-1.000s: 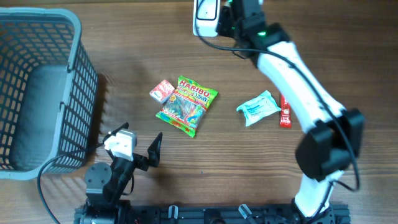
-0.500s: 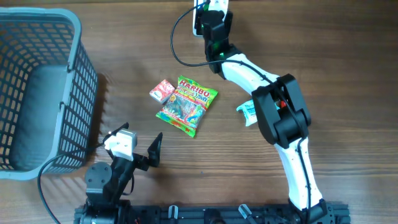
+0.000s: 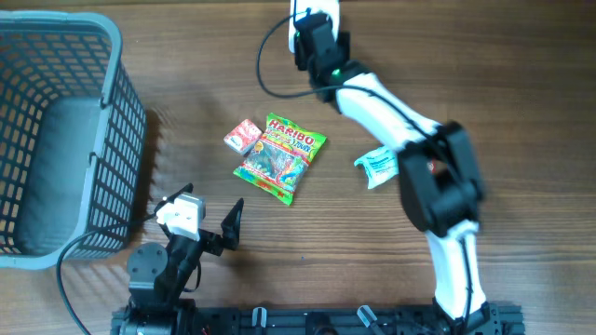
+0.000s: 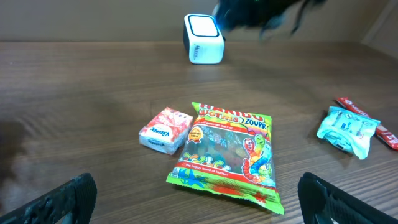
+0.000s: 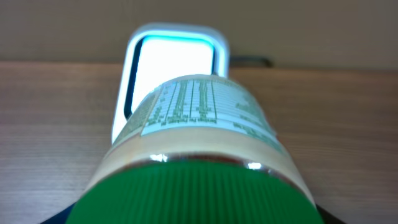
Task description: Scan the item barcode
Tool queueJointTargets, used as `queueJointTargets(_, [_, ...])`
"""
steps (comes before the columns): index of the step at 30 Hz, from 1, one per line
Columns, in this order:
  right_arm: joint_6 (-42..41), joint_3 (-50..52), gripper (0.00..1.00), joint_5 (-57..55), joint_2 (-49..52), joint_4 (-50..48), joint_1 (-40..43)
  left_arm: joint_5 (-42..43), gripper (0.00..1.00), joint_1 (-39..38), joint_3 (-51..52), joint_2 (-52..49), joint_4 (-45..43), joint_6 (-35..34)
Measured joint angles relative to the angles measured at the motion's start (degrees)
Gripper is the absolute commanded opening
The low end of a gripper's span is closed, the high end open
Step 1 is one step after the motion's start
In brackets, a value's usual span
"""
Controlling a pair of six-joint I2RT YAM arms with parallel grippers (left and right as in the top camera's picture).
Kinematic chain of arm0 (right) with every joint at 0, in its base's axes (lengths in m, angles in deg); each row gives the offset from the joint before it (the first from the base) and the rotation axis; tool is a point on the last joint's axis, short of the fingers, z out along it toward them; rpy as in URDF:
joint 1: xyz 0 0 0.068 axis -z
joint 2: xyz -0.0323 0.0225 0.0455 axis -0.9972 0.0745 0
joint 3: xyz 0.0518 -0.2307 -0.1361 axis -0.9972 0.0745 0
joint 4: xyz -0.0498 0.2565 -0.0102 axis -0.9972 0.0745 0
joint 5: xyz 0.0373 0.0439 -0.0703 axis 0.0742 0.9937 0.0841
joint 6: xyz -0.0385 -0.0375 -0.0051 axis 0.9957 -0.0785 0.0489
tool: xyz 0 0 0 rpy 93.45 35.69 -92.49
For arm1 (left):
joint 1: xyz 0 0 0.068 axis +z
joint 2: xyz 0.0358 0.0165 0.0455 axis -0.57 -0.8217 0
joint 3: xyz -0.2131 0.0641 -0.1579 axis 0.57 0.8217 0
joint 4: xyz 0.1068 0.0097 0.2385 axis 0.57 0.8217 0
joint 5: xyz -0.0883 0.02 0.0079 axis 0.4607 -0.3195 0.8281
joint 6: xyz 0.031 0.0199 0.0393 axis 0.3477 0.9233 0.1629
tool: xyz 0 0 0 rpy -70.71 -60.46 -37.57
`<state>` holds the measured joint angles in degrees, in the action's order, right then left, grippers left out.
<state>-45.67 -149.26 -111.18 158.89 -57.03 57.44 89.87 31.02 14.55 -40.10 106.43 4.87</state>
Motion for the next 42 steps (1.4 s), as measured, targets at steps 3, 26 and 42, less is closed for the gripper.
queueJointTargets(3, [-6.51, -0.94, 0.56, -3.10, -17.16, 21.18, 3.08, 0.13, 1.00, 0.00, 0.02, -0.04, 0.00, 0.00])
queueJointTargets(26, [-21.51, 0.33, 0.76, 29.59, 0.85, 38.12, 75.93, 0.31, 1.00, 0.00, 0.02, -0.07, 0.00, 0.00])
queueJointTargets(42, [-11.19, -33.77, 1.00, 32.59, -18.67, 79.58, 45.29, 0.33, 1.00, 0.00, 0.02, -0.07, 0.00, 0.00])
